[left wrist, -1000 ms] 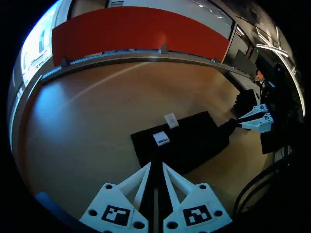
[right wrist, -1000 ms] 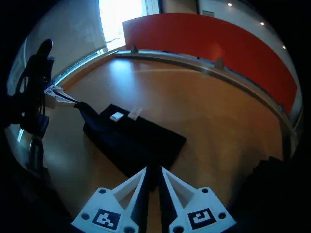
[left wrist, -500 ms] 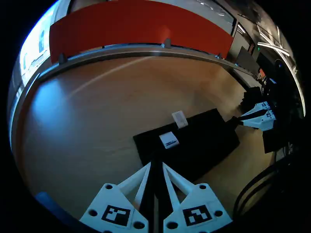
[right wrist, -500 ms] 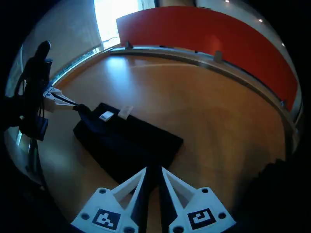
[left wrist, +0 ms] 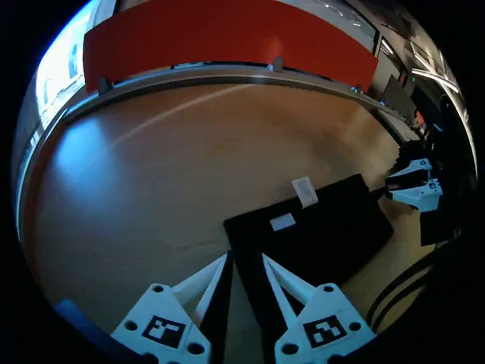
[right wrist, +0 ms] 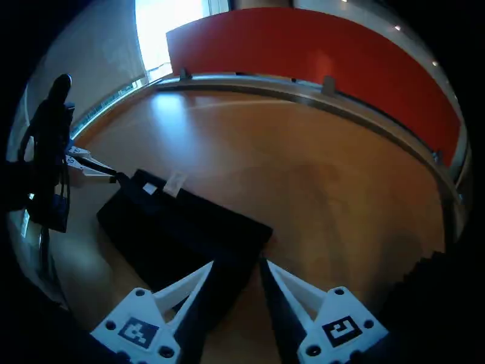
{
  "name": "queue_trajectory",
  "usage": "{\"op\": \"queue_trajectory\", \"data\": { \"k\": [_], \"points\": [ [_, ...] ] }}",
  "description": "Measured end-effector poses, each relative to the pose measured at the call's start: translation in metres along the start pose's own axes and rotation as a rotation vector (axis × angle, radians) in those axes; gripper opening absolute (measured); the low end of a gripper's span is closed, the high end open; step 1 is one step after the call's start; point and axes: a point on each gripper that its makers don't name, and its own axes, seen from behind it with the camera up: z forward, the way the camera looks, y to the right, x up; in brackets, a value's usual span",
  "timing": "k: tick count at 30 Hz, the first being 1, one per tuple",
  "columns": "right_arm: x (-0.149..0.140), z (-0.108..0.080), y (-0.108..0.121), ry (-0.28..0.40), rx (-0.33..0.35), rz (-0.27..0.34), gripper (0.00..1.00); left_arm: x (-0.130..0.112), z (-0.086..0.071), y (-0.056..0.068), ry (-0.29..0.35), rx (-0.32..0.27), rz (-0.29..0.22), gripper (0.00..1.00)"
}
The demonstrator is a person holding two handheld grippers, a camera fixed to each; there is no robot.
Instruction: Fold towel
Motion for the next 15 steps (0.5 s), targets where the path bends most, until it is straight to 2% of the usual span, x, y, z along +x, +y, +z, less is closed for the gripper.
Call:
{"op": "queue_trajectory", "data": {
  "k": [2, 4, 6, 7, 8, 15],
  "points": [
    [0.0007, -0.0002, 0.0012, 0.005, -0.008, -0.004, 0.64, -0.0003, 0.0002, -0.0025, -0.006, 0.008, 0.009, 0.43],
    [0.0012, -0.0004, 0.0019, 0.007, -0.014, -0.006, 0.73, -0.0006, 0.0004, -0.0044, -0.011, 0.013, 0.014, 0.66],
    [0.0013, -0.0007, 0.0019, 0.008, -0.016, -0.007, 0.89, -0.0008, 0.0004, -0.0050, -0.014, 0.015, 0.012, 0.82],
    [0.0014, -0.0009, 0.0021, 0.010, -0.018, -0.006, 0.97, -0.0002, -0.0004, -0.0055, -0.010, 0.018, 0.010, 0.86],
    [0.0016, -0.0011, 0.0022, 0.011, -0.019, -0.005, 1.00, 0.0005, -0.0012, -0.0061, -0.005, 0.020, 0.008, 0.90],
    [-0.0009, -0.0038, 0.0005, 0.014, -0.020, -0.006, 1.00, -0.0015, -0.0042, -0.0052, 0.000, 0.018, -0.002, 0.90]
  ]
}}
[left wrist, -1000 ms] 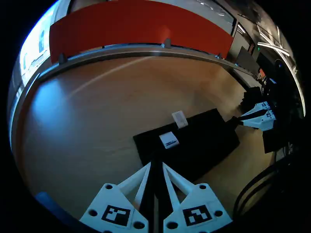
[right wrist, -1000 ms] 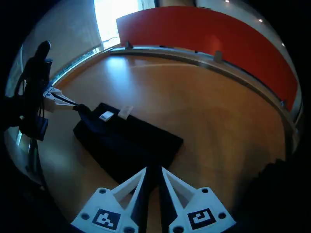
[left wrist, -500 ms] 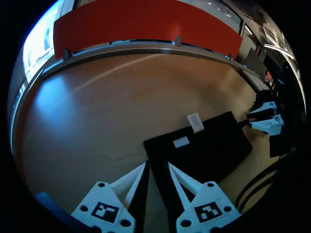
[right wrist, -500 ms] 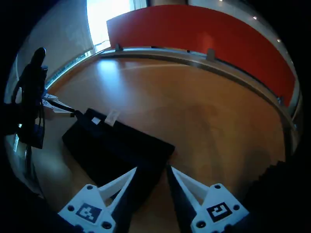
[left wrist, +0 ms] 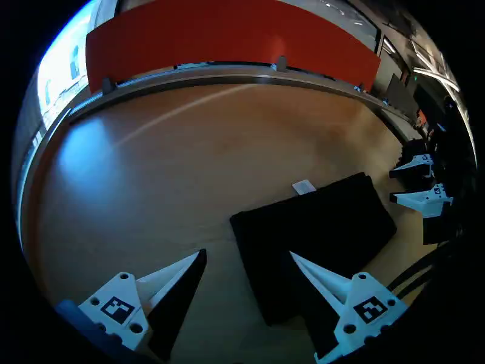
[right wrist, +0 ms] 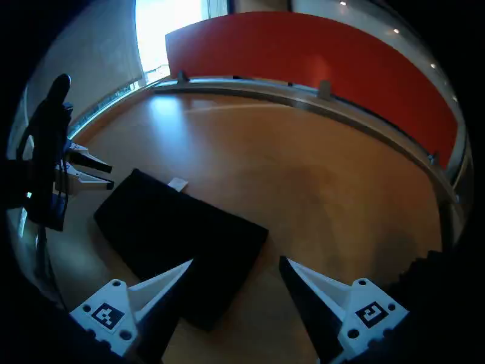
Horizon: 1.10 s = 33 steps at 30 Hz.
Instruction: Fold towel
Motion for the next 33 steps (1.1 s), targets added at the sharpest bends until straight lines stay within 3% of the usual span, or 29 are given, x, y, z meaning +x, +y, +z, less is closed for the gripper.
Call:
{"op": "queue_trajectory", "data": {
  "k": [9, 24, 33],
  "points": [
    [-0.012, -0.008, -0.006, -0.007, 0.003, -0.014, 1.00, -0.007, -0.011, 0.003, 0.010, -0.004, 0.001, 0.90],
    [-0.050, -0.029, -0.024, -0.023, 0.009, -0.025, 1.00, -0.051, -0.037, 0.004, -0.004, 0.010, -0.037, 0.90],
    [-0.062, -0.034, -0.031, -0.027, 0.044, -0.083, 1.00, -0.066, -0.054, 0.002, 0.011, 0.032, -0.085, 0.90]
  ]
}}
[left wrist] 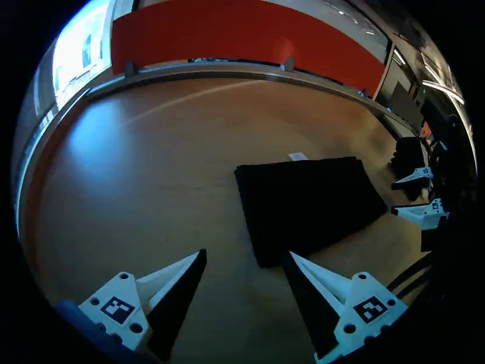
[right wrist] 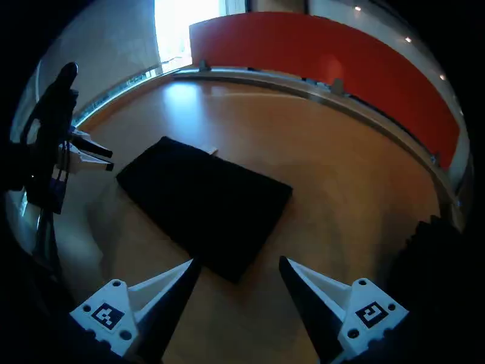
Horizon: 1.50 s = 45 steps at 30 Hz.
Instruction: Fold towel
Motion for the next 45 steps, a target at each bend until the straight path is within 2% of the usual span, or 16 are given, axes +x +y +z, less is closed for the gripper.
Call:
{"op": "queue_trajectory", "data": {
  "k": [6, 11, 18, 24, 29, 33, 38, 45],
  "points": [
    [-0.006, 0.001, -0.001, -0.018, 0.033, -0.069, 1.00, -0.011, -0.013, -0.009, 0.012, 0.034, -0.026, 0.90],
    [-0.013, 0.002, 0.001, -0.041, 0.062, -0.117, 0.93, -0.023, -0.027, -0.015, 0.019, 0.062, -0.061, 0.90],
    [-0.017, 0.005, 0.007, -0.064, 0.080, -0.162, 0.69, -0.043, -0.048, -0.023, 0.020, 0.094, -0.094, 0.90],
    [-0.024, 0.006, 0.008, -0.092, 0.104, -0.171, 0.49, -0.054, -0.066, -0.029, 0.026, 0.114, -0.121, 0.90],
    [-0.025, 0.007, 0.006, -0.096, 0.114, -0.176, 0.43, -0.062, -0.074, -0.033, 0.025, 0.126, -0.128, 0.90],
    [-0.027, 0.009, 0.006, -0.105, 0.117, -0.181, 0.26, -0.066, -0.079, -0.034, 0.024, 0.131, -0.134, 0.90],
    [-0.028, 0.010, 0.007, -0.107, 0.113, -0.181, 0.10, -0.070, -0.083, -0.034, 0.022, 0.132, -0.137, 0.90],
    [-0.025, 0.009, 0.007, -0.100, 0.100, -0.171, 0.05, -0.072, -0.087, -0.032, 0.024, 0.126, -0.137, 0.90]
  ]
}}
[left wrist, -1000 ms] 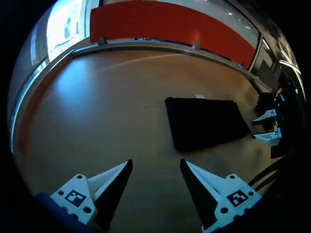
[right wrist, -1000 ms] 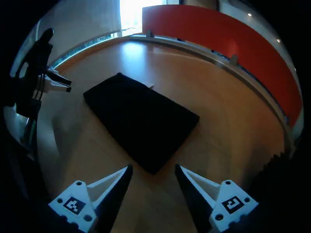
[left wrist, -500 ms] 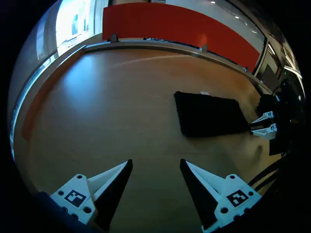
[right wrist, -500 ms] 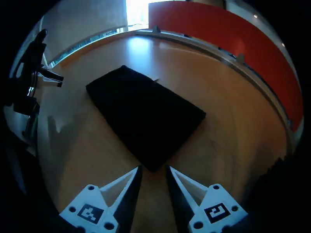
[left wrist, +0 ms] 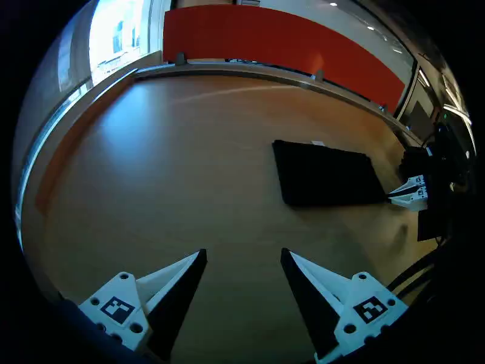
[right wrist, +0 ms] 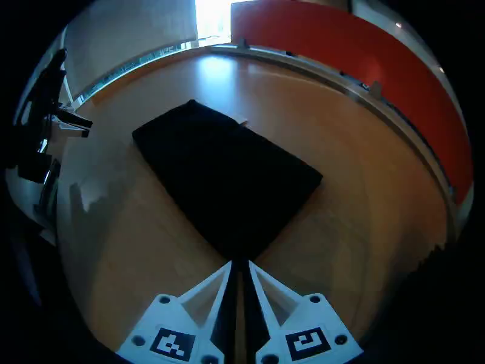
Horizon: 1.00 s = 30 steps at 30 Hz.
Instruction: Fold towel
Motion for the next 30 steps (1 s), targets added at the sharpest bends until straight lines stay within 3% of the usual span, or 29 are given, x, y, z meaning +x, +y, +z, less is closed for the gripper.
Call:
{"op": "queue_trajectory", "data": {
  "k": [8, 21, 30],
  "points": [
    [0.027, -0.013, 0.003, 0.046, -0.026, -0.005, 0.04, 0.003, -0.007, -0.007, 0.009, 0.005, -0.001, 0.90],
    [0.114, -0.037, 0.000, 0.177, -0.044, -0.077, 0.04, 0.004, -0.023, -0.017, 0.024, 0.003, -0.048, 0.90],
    [0.152, -0.039, -0.007, 0.213, -0.043, -0.116, 0.04, 0.007, -0.031, -0.020, 0.038, -0.005, -0.066, 0.90]
  ]
}}
